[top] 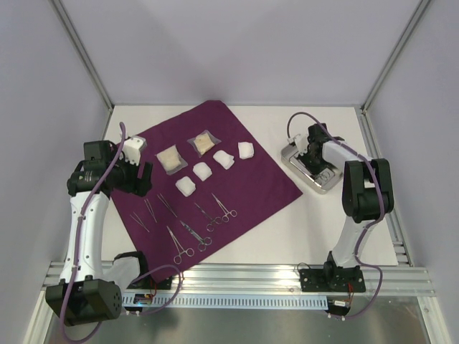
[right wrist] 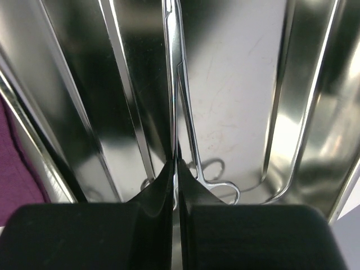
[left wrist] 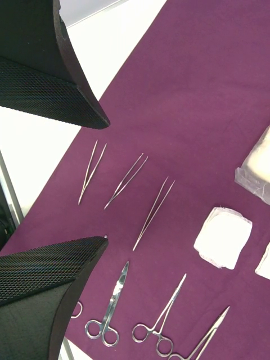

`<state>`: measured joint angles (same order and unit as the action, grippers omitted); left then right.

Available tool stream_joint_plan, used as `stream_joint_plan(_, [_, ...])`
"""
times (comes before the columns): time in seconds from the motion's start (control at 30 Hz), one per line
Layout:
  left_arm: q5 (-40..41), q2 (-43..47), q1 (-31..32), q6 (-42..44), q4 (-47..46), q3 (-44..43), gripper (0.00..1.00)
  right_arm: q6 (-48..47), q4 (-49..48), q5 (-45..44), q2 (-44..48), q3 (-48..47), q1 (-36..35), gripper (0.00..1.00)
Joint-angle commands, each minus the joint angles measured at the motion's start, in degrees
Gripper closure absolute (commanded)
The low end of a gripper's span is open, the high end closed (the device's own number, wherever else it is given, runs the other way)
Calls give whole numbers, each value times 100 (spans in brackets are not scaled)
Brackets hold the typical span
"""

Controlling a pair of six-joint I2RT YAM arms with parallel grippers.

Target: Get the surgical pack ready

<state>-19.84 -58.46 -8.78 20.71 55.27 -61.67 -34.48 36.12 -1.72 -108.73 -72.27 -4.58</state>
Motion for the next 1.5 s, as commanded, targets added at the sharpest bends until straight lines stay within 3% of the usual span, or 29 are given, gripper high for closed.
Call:
stream_joint_plan(0.0, [-64,-25,-37,30,-104,-196,14,-147,-175,40,-61,-165,18,98])
stream_joint_plan(0.07, [-56,-34,-37,21,-86,-205,14,-112,-202,48,-35,-147,18,94])
stream_joint_plan(0.2, [-38,-34,-37,21,-95,-205,14,-42,-184,75,149,-147,18,74])
stream_joint_plan(0.27, [-3,-34,-28,30,-86,-214,14,29,-175,57,246,-217,18,69])
stream_joint_plan(0.5, [23,-25,-37,100,-7,-240,13,458,-43,-653,861,-769,-17,68])
stream_joint_plan(0.63, [251,-52,-28,126,81,-197,13,1617,218,-1576,1450,-1289,-288,68])
stream_joint_plan(0.77, [673,-8,-28,153,142,-109,13,2866,703,-2104,2039,-1343,-1210,60])
stream_joint_plan(0.87, [866,80,-37,188,186,-3,12,3403,660,-2105,2277,-869,-2647,52])
stream_joint_plan(0.93, [929,159,-36,205,213,76,12,3921,529,-2009,2181,-684,-3213,49])
stream_joint_plan(1.07, [1052,238,-36,188,292,138,12,4440,361,-1273,1549,-665,-4452,60])
stream_joint_plan(1.1, [1061,273,-37,179,301,164,12,4493,282,-1157,1417,-657,-4577,65])
stream_joint_plan(1.17, [1061,326,-37,170,301,216,12,4572,124,-1016,934,-761,-4866,66])
stream_joint_plan(1.47, [964,432,-37,153,310,261,12,4634,238,-312,-78,-1035,-5184,73])
